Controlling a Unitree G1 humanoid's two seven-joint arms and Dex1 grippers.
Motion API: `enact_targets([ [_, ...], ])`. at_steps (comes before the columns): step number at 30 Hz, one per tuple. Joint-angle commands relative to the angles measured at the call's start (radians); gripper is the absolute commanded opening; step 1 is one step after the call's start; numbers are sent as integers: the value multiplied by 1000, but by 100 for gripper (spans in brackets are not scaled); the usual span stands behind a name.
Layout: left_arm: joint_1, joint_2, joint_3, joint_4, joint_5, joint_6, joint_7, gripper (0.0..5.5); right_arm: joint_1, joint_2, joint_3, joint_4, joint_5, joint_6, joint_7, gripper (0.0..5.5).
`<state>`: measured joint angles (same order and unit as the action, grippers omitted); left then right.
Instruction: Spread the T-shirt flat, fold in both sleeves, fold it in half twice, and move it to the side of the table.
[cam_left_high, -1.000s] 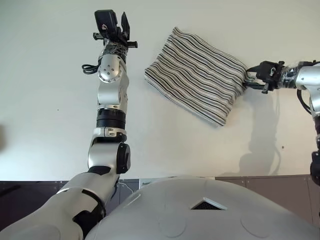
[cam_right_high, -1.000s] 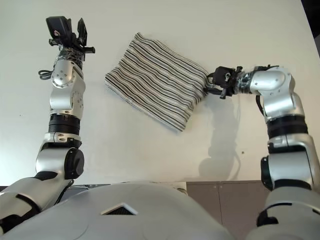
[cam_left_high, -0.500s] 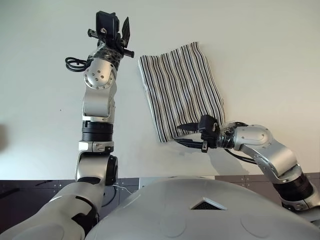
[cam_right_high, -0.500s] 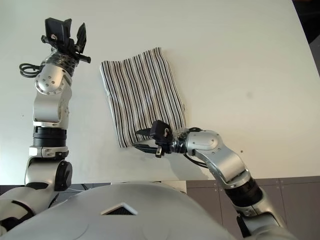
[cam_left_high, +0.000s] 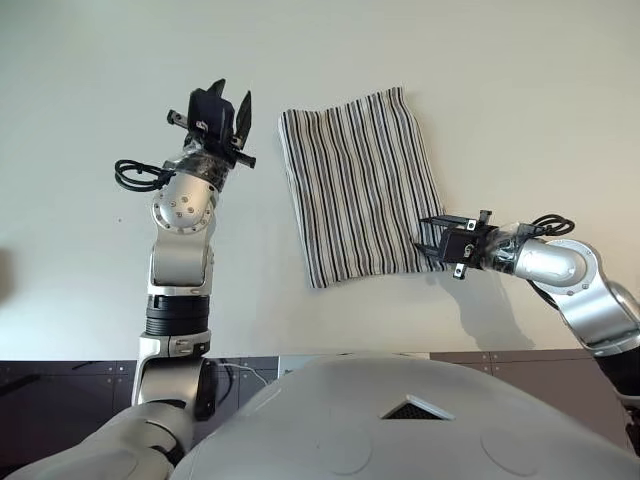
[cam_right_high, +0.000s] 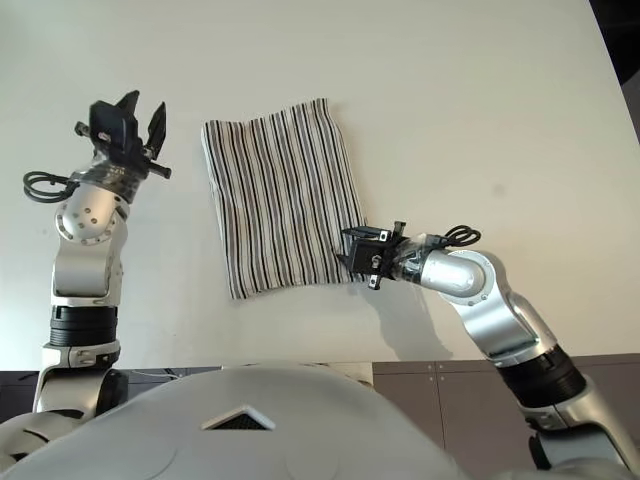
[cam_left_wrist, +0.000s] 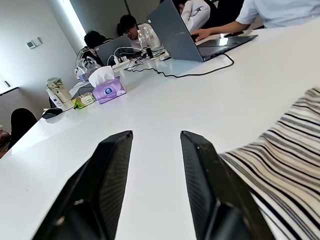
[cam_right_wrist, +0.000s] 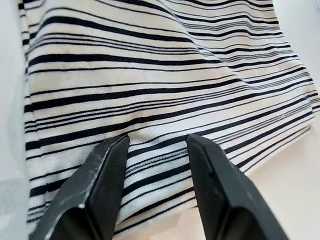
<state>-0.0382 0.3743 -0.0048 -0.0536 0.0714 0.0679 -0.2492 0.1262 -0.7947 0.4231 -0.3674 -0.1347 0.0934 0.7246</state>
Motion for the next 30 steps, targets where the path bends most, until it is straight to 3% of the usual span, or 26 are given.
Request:
enact_targets([
  [1, 71, 101, 7, -4, 60, -122, -42, 176, 50, 34, 27, 3, -11, 40, 3, 209],
  [5, 242, 246, 2, 13, 131, -338, -110, 176, 57, 81, -103, -47, 92, -11, -43, 209],
  [7, 348, 333, -10, 6, 170, -468, -157, 176, 82, 50, -225, -93, 150, -24, -41, 209],
  [9, 449, 419, -30, 6, 203, -571, -217, 176, 140, -23, -274, -89, 104, -107, -17, 209],
  [18, 424, 503, -184, 77, 326, -732, -317, 309, 180, -99, -203, 227, -283, -620, -170, 214],
  [24, 322, 489, -256, 142, 357, -792, -317, 313, 73, -67, -132, 273, -309, -688, -142, 300],
  [30, 231, 488, -330, 223, 405, -885, -318, 313, -5, -62, -86, 325, -342, -745, -135, 304],
])
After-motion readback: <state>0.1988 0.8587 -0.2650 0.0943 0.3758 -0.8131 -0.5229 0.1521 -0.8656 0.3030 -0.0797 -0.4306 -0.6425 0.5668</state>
